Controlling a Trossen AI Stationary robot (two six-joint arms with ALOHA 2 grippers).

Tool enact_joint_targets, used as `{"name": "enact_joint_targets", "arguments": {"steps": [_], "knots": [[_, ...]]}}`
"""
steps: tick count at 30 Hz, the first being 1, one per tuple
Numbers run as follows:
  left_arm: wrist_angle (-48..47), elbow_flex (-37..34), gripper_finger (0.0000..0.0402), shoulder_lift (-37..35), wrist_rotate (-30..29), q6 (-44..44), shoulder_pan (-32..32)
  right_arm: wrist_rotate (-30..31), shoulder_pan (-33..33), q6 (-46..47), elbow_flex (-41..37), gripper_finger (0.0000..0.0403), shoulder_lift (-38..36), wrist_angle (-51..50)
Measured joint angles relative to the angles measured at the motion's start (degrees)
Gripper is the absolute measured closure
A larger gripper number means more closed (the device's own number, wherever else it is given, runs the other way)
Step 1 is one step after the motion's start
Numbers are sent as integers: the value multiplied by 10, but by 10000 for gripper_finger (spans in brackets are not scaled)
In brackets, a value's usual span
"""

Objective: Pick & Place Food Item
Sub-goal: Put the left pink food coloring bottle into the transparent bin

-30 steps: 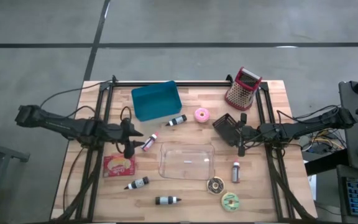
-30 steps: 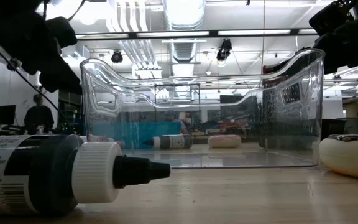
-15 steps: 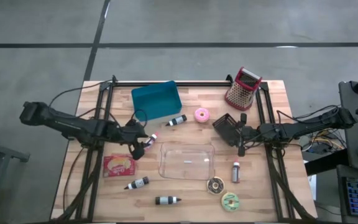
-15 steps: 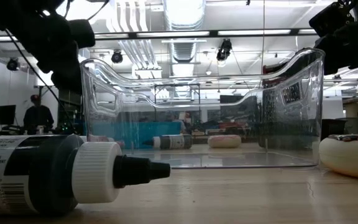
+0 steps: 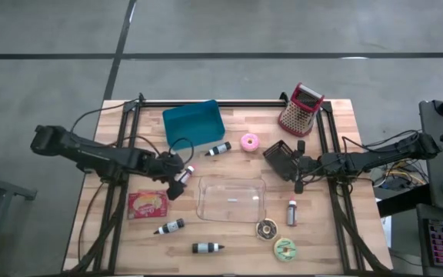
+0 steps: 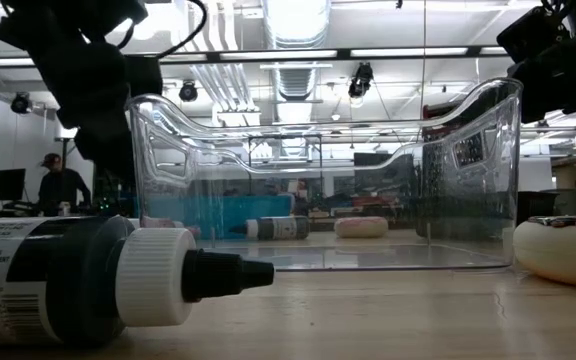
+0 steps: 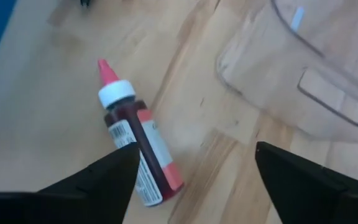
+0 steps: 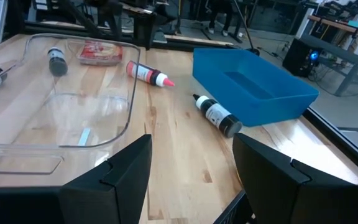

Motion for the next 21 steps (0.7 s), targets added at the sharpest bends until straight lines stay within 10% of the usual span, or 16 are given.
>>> {"name": "enact_joint_targets", "arguments": {"steps": [21], "knots": [[-5, 30, 59, 117, 12, 1, 26, -1, 0, 0, 0, 184, 0, -10]]}}
